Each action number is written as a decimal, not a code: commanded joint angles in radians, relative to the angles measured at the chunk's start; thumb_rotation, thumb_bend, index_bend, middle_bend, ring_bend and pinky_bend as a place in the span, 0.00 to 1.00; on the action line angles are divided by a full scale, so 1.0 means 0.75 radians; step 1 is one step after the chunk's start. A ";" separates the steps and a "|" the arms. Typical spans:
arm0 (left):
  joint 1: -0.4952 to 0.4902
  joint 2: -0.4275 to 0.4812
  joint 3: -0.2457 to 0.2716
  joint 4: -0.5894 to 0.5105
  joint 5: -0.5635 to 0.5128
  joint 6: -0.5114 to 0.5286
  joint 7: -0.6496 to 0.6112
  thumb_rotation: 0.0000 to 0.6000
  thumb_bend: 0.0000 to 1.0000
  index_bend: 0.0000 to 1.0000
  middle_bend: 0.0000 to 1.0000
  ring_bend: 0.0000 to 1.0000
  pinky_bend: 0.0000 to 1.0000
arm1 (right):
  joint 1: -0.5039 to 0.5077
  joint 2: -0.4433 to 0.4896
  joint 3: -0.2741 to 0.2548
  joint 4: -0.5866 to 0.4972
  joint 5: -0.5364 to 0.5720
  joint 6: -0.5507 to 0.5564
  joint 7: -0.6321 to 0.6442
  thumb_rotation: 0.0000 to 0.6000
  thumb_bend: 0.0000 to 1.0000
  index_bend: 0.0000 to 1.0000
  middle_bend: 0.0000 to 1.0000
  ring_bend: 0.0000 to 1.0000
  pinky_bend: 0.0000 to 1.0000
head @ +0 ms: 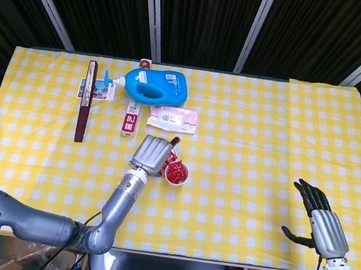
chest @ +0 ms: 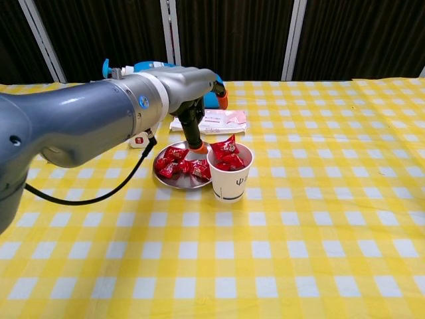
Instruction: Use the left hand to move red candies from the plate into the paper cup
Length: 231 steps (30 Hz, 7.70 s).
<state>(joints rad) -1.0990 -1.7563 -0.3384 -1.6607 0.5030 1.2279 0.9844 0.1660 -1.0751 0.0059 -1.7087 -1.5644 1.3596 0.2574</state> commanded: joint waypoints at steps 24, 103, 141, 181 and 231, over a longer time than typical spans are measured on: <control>-0.008 -0.073 0.084 0.278 -0.064 -0.050 0.009 1.00 0.25 0.34 0.96 1.00 1.00 | -0.003 0.002 -0.001 0.000 0.003 0.001 -0.003 1.00 0.28 0.00 0.00 0.00 0.00; -0.077 -0.008 -0.058 0.053 0.035 -0.097 -0.097 1.00 0.41 0.55 0.96 1.00 1.00 | 0.001 0.006 -0.009 -0.009 0.000 -0.013 0.007 1.00 0.28 0.00 0.00 0.00 0.00; -0.075 0.027 -0.036 -0.033 0.023 -0.053 -0.195 1.00 0.23 0.41 0.88 0.98 1.00 | -0.001 0.009 -0.011 -0.003 -0.012 -0.003 0.020 1.00 0.28 0.00 0.00 0.00 0.00; -0.083 -0.075 0.116 0.376 -0.297 -0.222 -0.008 1.00 0.25 0.40 0.84 0.95 1.00 | 0.008 0.007 -0.007 -0.007 0.000 -0.021 0.016 1.00 0.28 0.00 0.00 0.00 0.00; -0.145 0.021 -0.003 0.020 -0.136 -0.096 -0.030 1.00 0.41 0.57 0.86 0.96 1.00 | 0.001 0.002 -0.002 -0.002 0.000 -0.001 0.017 1.00 0.28 0.00 0.00 0.00 0.00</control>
<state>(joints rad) -1.2043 -1.7377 -0.3448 -1.6482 0.4035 1.1550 0.9575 0.1667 -1.0736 0.0044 -1.7101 -1.5641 1.3590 0.2700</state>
